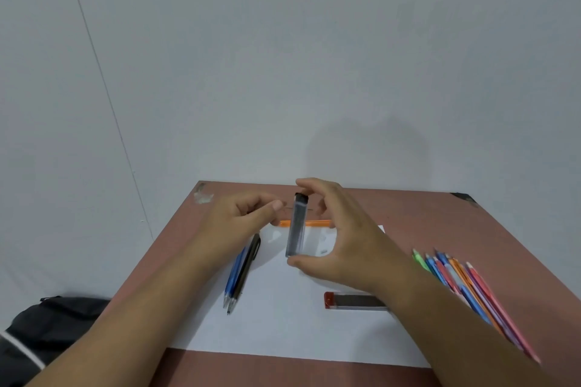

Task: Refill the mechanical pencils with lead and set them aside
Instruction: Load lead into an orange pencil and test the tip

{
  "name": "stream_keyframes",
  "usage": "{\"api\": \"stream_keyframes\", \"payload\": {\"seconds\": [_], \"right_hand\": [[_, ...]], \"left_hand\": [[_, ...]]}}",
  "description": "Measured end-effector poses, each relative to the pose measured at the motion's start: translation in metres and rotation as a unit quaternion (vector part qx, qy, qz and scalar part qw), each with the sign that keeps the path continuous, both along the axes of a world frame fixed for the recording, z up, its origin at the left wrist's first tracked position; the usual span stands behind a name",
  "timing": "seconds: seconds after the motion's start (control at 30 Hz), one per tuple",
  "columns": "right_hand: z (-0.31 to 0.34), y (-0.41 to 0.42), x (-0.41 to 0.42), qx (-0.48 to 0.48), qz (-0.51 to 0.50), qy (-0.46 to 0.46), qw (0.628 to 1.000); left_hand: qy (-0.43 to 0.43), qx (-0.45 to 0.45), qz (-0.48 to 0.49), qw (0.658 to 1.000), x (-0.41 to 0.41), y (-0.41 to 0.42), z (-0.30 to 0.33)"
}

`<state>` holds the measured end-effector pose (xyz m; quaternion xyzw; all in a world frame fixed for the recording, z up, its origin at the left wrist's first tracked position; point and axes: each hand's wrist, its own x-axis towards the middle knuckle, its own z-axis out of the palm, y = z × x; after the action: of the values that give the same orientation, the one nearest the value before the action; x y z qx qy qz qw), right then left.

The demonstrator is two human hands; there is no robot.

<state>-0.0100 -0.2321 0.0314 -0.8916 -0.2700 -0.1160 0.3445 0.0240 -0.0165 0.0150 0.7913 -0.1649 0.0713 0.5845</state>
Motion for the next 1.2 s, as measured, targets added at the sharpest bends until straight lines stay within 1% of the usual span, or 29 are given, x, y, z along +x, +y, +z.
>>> {"api": "stream_keyframes", "payload": {"seconds": [0.07, 0.13, 0.27, 0.37, 0.43, 0.57, 0.63, 0.77, 0.97, 1.2], "right_hand": [[-0.003, 0.002, 0.001, 0.008, 0.002, -0.032, 0.999], [-0.005, 0.005, 0.003, 0.012, 0.008, -0.054, 0.998], [-0.009, 0.009, 0.006, 0.024, 0.018, -0.078, 0.996], [-0.007, 0.007, 0.007, 0.014, 0.013, -0.054, 0.998], [-0.007, 0.005, 0.009, 0.026, 0.007, -0.036, 0.999], [-0.010, 0.004, 0.015, 0.124, -0.001, -0.020, 0.992], [-0.007, 0.003, 0.013, 0.154, -0.017, -0.011, 0.988], [-0.001, 0.003, 0.007, 0.208, -0.042, 0.063, 0.975], [-0.005, 0.002, 0.012, 0.202, -0.049, 0.079, 0.975], [-0.008, 0.000, 0.014, 0.199, -0.057, 0.060, 0.977]], "left_hand": [[0.016, -0.043, -0.055, 0.997, -0.003, -0.003, 0.003], [0.033, -0.069, -0.090, 0.993, -0.004, -0.005, 0.003], [0.059, -0.093, -0.087, 0.990, -0.002, -0.008, 0.002], [0.058, -0.081, -0.073, 0.992, -0.002, -0.011, 0.000], [0.057, -0.073, -0.078, 0.993, -0.003, -0.010, -0.001], [0.067, -0.055, -0.107, 0.990, -0.005, -0.008, 0.000], [0.070, -0.047, -0.115, 0.990, -0.005, -0.007, 0.000], [0.069, -0.043, -0.124, 0.989, -0.005, -0.005, 0.000], [0.066, -0.034, -0.125, 0.989, -0.002, -0.002, -0.003], [0.066, -0.040, -0.114, 0.990, -0.003, -0.004, -0.002]]}}
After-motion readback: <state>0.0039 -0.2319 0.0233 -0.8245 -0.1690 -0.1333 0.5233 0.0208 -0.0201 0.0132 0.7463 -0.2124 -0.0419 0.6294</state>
